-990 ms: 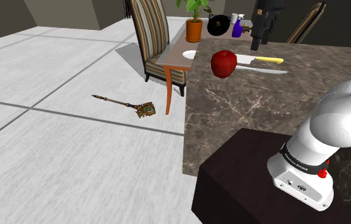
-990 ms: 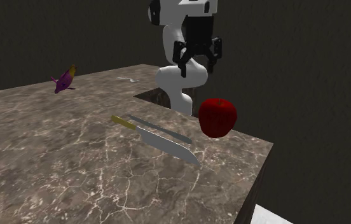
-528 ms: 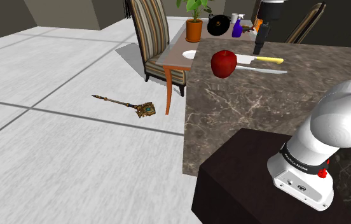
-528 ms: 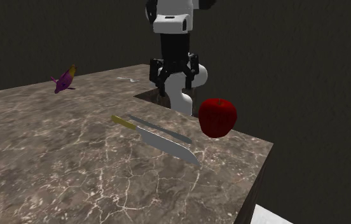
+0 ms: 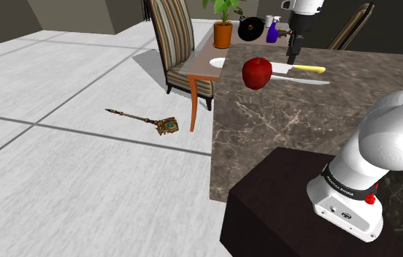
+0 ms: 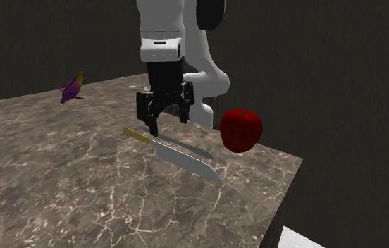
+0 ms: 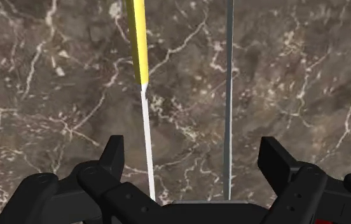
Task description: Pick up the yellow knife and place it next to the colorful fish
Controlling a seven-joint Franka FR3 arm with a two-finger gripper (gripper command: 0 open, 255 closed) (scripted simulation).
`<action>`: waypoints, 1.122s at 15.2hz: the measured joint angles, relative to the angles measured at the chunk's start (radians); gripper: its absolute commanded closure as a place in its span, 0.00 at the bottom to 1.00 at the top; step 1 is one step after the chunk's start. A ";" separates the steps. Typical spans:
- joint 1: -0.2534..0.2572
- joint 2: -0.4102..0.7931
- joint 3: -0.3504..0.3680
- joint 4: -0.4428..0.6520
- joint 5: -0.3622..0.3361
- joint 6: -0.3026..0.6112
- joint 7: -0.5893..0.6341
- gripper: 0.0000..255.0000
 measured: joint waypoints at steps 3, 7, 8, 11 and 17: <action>0.020 0.068 -0.056 0.033 0.010 0.051 -0.102 0.00; 0.029 0.104 -0.074 0.009 0.018 0.112 -0.120 0.00; 0.029 0.108 -0.077 0.001 0.018 0.124 -0.122 0.00; 0.029 0.120 -0.086 -0.020 0.019 0.157 -0.127 0.00; 0.029 0.121 -0.086 -0.024 0.018 0.162 -0.126 1.00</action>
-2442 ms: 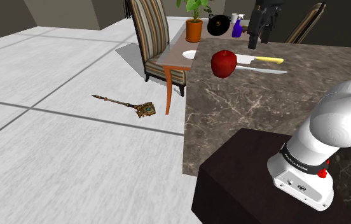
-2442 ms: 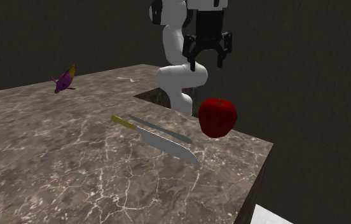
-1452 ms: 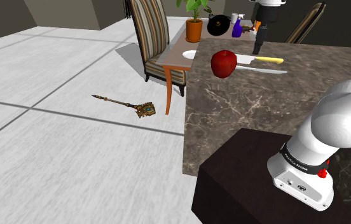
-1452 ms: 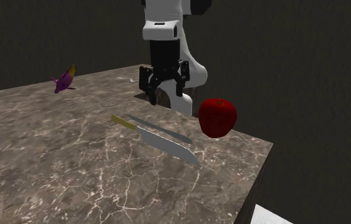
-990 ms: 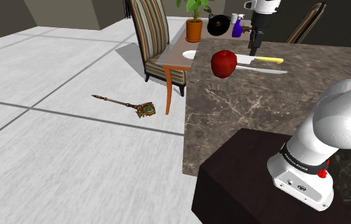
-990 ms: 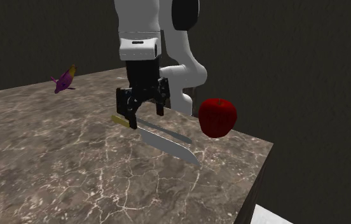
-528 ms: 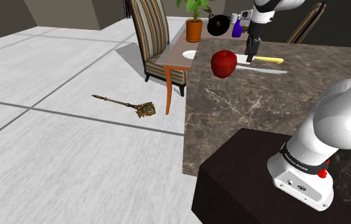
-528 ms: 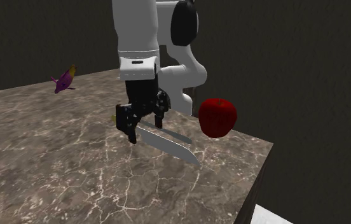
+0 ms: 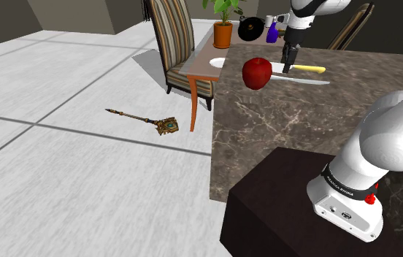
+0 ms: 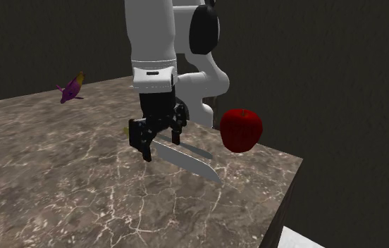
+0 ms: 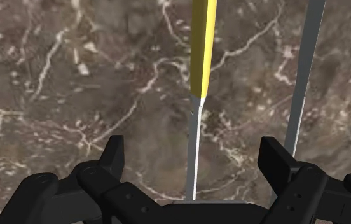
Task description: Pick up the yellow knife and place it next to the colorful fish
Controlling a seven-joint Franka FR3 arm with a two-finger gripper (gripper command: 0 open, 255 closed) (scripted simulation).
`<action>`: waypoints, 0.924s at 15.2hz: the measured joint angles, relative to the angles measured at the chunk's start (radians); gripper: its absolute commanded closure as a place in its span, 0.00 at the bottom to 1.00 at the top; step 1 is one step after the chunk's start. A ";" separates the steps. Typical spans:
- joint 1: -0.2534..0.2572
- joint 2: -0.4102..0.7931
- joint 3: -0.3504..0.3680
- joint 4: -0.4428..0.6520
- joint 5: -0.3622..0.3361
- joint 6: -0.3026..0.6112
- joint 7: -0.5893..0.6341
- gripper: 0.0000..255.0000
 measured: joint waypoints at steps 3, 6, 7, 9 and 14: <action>0.000 0.000 0.000 0.000 0.000 0.000 0.000 1.00; 0.000 0.000 0.000 0.000 0.000 0.000 0.000 1.00; 0.000 0.000 0.000 0.000 0.000 0.000 0.000 1.00; 0.000 0.000 0.000 0.000 0.000 0.000 0.000 1.00; -0.001 -0.015 0.009 0.030 -0.001 -0.043 0.002 1.00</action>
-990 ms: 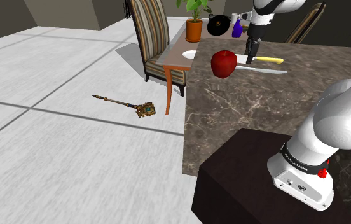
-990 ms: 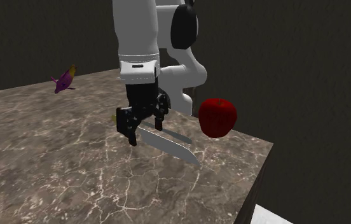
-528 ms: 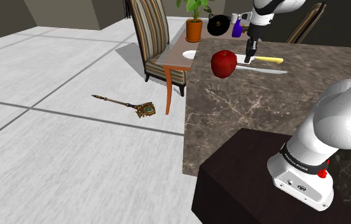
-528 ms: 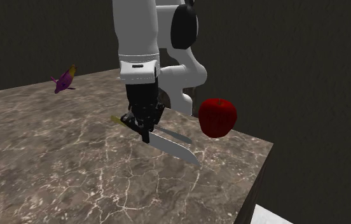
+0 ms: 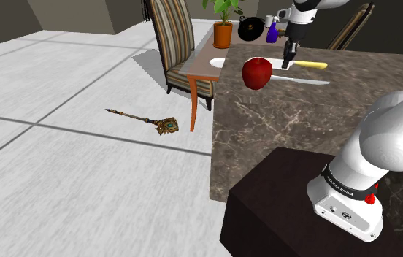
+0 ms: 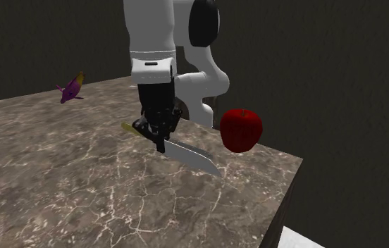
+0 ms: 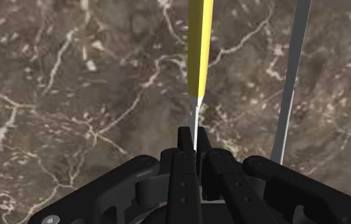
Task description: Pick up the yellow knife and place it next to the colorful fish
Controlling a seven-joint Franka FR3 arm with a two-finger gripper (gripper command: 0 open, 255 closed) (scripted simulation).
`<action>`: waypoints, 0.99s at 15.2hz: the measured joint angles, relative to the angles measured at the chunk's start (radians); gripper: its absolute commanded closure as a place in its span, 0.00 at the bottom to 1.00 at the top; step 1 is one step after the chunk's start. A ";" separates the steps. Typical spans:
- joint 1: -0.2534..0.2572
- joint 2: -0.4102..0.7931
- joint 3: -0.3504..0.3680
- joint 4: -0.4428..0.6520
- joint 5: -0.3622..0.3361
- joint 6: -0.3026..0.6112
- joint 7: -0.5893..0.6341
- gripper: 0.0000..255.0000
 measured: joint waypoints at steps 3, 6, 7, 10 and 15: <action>0.001 -0.011 0.010 0.032 0.001 -0.042 0.004 1.00; 0.000 -0.024 0.018 0.060 0.000 -0.083 0.006 1.00; 0.001 -0.025 0.020 0.071 0.001 -0.095 0.005 1.00; 0.002 -0.032 0.029 0.107 0.004 -0.137 0.008 1.00; 0.004 -0.040 0.040 0.165 0.007 -0.204 0.008 1.00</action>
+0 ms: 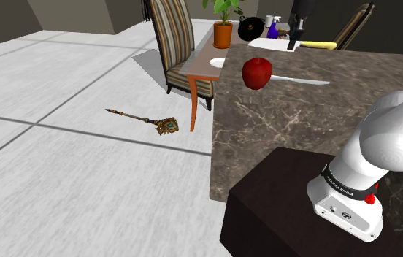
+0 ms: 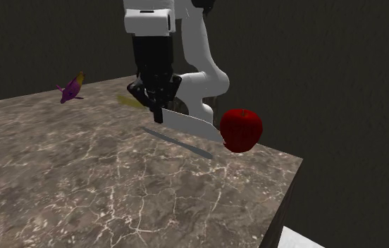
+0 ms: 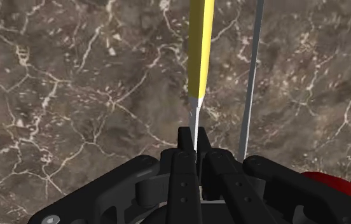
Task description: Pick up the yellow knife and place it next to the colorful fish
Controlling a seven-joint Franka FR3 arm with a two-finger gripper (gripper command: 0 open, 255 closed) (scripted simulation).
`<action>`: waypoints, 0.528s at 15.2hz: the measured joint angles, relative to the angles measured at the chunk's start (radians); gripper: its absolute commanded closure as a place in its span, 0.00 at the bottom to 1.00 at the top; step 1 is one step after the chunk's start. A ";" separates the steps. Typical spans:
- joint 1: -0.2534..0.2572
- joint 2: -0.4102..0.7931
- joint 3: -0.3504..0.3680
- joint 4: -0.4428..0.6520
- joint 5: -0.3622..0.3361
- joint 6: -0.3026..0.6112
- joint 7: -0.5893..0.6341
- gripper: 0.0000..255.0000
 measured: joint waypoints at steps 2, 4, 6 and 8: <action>0.003 0.002 0.005 0.031 0.004 -0.029 0.000 1.00; 0.004 0.000 0.010 0.057 0.006 -0.058 0.001 1.00; 0.005 -0.001 0.013 0.083 0.008 -0.084 0.000 1.00; 0.007 0.002 0.016 0.113 0.011 -0.111 -0.002 1.00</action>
